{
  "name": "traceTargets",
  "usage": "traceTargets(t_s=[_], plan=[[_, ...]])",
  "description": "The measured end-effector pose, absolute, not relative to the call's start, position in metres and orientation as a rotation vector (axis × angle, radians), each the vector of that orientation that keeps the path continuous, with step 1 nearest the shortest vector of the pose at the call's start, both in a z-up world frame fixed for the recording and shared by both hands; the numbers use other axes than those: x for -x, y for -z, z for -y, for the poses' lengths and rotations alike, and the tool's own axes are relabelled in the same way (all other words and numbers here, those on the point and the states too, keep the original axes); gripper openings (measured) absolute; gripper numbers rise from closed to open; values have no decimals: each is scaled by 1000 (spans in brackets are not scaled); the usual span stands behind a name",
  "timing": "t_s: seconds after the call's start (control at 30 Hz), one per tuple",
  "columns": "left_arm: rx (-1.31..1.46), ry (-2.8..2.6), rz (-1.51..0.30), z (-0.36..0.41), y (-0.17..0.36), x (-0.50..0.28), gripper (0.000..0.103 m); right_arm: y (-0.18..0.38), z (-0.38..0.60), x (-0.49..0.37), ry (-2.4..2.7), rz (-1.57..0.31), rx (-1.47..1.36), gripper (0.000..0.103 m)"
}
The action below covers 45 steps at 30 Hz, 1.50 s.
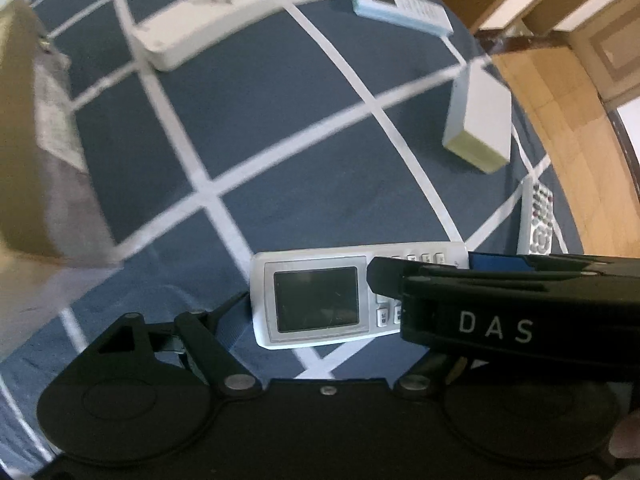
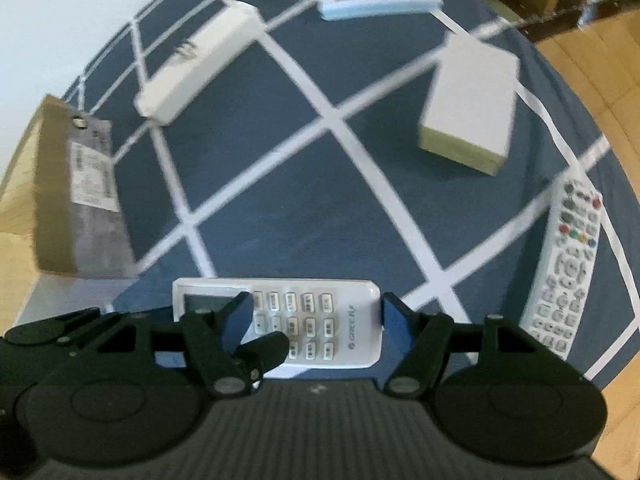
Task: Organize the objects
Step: 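Close the right gripper on the white keypad phone and lift it, then lower the white keypad phone into the box and open the right gripper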
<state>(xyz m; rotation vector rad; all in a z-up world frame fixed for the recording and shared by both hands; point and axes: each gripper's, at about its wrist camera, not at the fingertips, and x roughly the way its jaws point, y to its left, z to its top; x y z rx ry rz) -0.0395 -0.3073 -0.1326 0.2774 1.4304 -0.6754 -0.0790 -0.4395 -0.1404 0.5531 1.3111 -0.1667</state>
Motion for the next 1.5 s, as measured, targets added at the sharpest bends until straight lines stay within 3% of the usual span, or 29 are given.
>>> traceTargets(t_s=[0.7,1.5], plan=[[-106,447,-1291,157,42,-24,80,49,281,-3,-65,-1216,-377,69],[65,251,-1325,29,70,-96,80,74,144,-99,-245,-1290,-231,69]])
